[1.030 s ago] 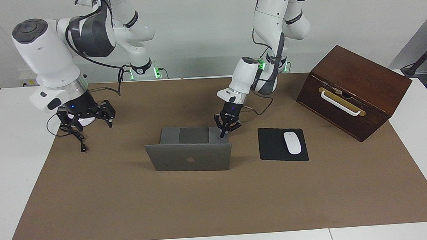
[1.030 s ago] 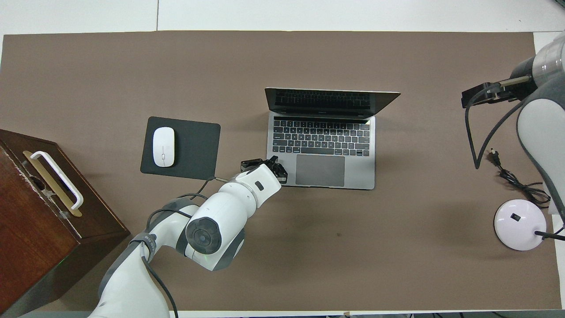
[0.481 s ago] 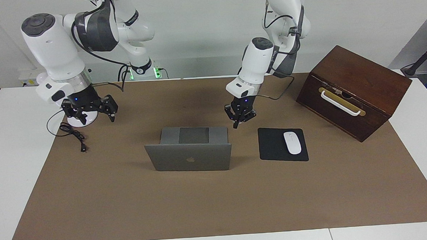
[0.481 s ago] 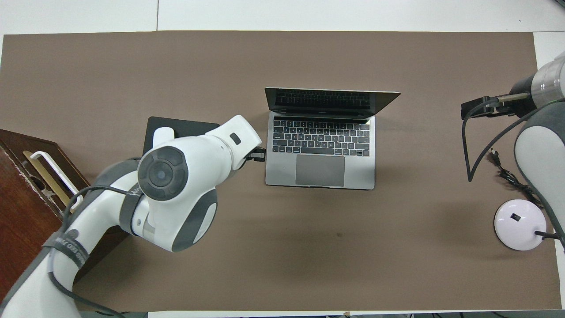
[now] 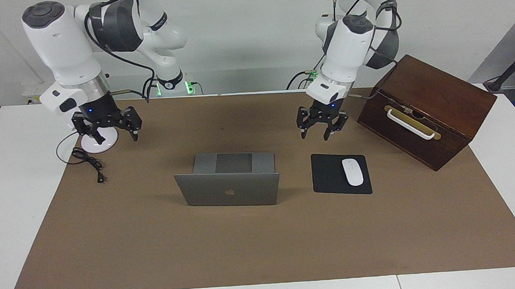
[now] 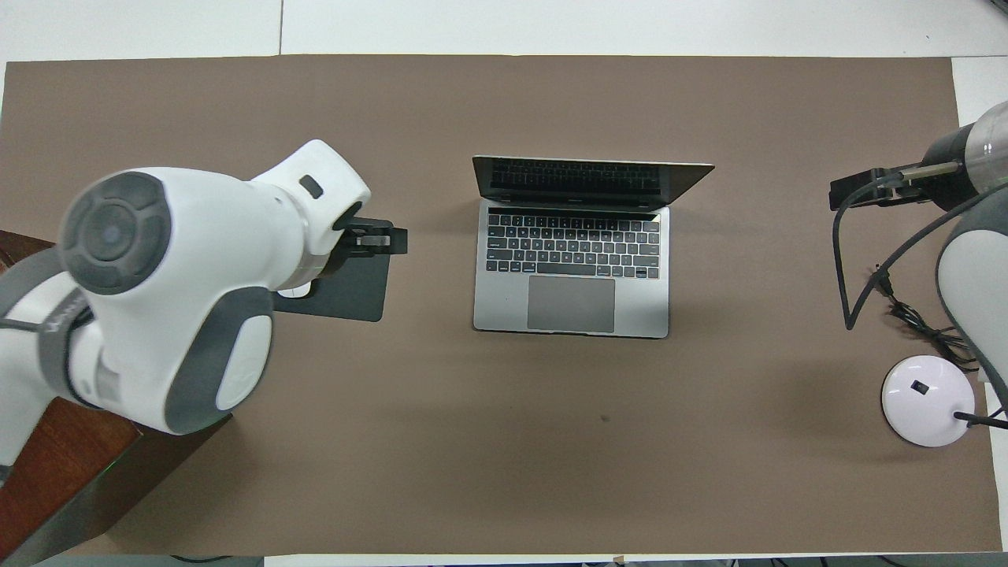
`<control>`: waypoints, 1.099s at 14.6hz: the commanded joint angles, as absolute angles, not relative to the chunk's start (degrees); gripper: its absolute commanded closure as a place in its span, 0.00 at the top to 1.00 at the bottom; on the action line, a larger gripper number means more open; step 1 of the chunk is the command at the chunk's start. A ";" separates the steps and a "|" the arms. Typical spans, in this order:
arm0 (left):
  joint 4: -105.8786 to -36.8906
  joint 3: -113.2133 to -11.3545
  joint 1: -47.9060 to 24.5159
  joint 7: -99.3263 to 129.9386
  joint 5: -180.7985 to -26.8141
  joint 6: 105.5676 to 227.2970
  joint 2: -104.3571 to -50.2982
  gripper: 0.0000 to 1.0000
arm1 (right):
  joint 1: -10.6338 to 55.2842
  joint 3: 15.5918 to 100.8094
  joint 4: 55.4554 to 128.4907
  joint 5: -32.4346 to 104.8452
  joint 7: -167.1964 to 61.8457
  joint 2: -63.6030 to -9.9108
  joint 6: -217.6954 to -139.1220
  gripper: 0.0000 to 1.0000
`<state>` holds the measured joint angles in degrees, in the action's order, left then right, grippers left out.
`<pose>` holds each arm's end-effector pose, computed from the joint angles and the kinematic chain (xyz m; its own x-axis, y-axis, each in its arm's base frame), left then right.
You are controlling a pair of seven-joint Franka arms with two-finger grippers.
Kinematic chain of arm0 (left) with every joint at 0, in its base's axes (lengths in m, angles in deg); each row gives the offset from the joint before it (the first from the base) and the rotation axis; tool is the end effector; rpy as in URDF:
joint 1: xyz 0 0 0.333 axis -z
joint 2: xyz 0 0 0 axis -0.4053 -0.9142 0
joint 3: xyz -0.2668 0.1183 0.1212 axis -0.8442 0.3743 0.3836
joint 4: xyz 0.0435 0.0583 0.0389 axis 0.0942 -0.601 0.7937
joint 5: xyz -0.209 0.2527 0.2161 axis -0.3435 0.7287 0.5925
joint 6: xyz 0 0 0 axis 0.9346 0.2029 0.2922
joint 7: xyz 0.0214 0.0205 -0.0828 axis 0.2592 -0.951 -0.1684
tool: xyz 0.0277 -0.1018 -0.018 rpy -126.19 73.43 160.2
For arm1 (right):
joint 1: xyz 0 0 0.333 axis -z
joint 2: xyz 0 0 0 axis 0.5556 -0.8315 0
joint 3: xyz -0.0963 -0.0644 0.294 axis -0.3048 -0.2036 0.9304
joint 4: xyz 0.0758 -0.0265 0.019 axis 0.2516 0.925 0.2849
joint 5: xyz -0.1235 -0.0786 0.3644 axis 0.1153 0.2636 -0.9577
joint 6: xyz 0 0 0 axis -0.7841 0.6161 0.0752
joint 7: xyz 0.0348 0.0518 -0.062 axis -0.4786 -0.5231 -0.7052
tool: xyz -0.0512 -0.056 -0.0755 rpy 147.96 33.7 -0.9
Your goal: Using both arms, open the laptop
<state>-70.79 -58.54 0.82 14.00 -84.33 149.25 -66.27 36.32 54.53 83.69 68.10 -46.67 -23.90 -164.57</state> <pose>0.5260 -0.2392 0.5314 0.9782 -0.0677 0.1965 -0.0999 -0.9822 0.1592 0.5854 0.0071 0.5787 0.9933 0.0579 0.1004 0.0558 -0.9982 0.0236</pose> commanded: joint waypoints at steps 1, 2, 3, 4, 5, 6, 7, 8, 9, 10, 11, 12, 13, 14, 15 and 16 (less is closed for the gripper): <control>-65.84 -58.73 -4.38 14.75 -84.03 138.93 -63.22 1.00 | 36.47 54.78 83.67 68.29 -46.26 -23.61 -163.64 1.00; -62.42 -58.73 -6.14 14.84 -83.07 134.53 -63.57 1.00 | 36.56 54.78 83.76 68.20 -46.26 -23.61 -163.73 1.00; -59.51 -58.73 -7.81 15.19 -80.98 131.00 -63.92 1.00 | 36.65 54.78 83.84 68.20 -46.26 -23.61 -163.82 1.00; -57.39 -58.73 -9.48 17.28 -79.21 127.92 -64.01 1.00 | 36.65 54.78 83.85 68.20 -46.26 -23.61 -163.99 1.00; -55.98 -58.64 -11.15 21.22 -78.85 125.98 -64.10 1.00 | 36.65 54.78 83.85 68.29 -46.26 -23.61 -164.08 1.00; -54.66 -58.55 -13.17 25.52 -78.85 124.13 -64.19 1.00 | 36.65 54.78 83.93 68.29 -46.26 -23.61 -164.17 1.00; -53.69 -58.64 -15.80 27.83 -78.67 122.46 -64.45 1.00 | 36.65 54.78 84.11 68.29 -46.26 -23.53 -164.34 1.00; -52.98 -58.64 -17.83 28.02 -78.76 121.23 -64.54 1.00 | 36.65 54.78 84.20 68.29 -46.26 -23.52 -164.43 1.00; -52.54 -58.64 -19.67 28.11 -79.11 120.08 -64.54 1.00 | 36.65 54.78 84.20 68.29 -46.26 -23.52 -164.43 1.00; -52.28 -58.55 -21.78 28.11 -78.93 118.50 -64.54 1.00 | 36.65 54.78 84.20 68.29 -46.26 -23.52 -164.43 1.00; -51.40 -58.55 -23.89 28.20 -78.85 117.18 -64.63 1.00 | 36.74 54.78 84.28 68.29 -46.26 -23.52 -164.52 1.00; -50.70 -58.55 -25.39 28.46 -78.76 116.13 -65.15 1.00 | 36.65 54.78 84.46 68.29 -46.26 -23.44 -164.52 1.00; -50.69 -58.55 -26.54 28.46 -78.76 115.33 -65.16 1.00 | 36.65 54.78 84.81 68.20 -46.26 -23.18 -164.61 1.00; -50.69 -58.55 -26.64 28.46 -78.76 114.98 -65.16 1.00 | 36.65 54.78 84.81 68.20 -46.26 -23.09 -164.61 1.00; -50.95 -58.64 -26.46 28.46 -78.93 114.89 -64.98 1.00 | 36.74 54.78 84.99 68.20 -46.26 -23.09 -164.70 1.00; -51.39 -58.73 -26.20 28.46 -79.02 114.54 -64.90 1.00 | 36.65 54.78 84.99 68.29 -46.26 -23.09 -164.70 1.00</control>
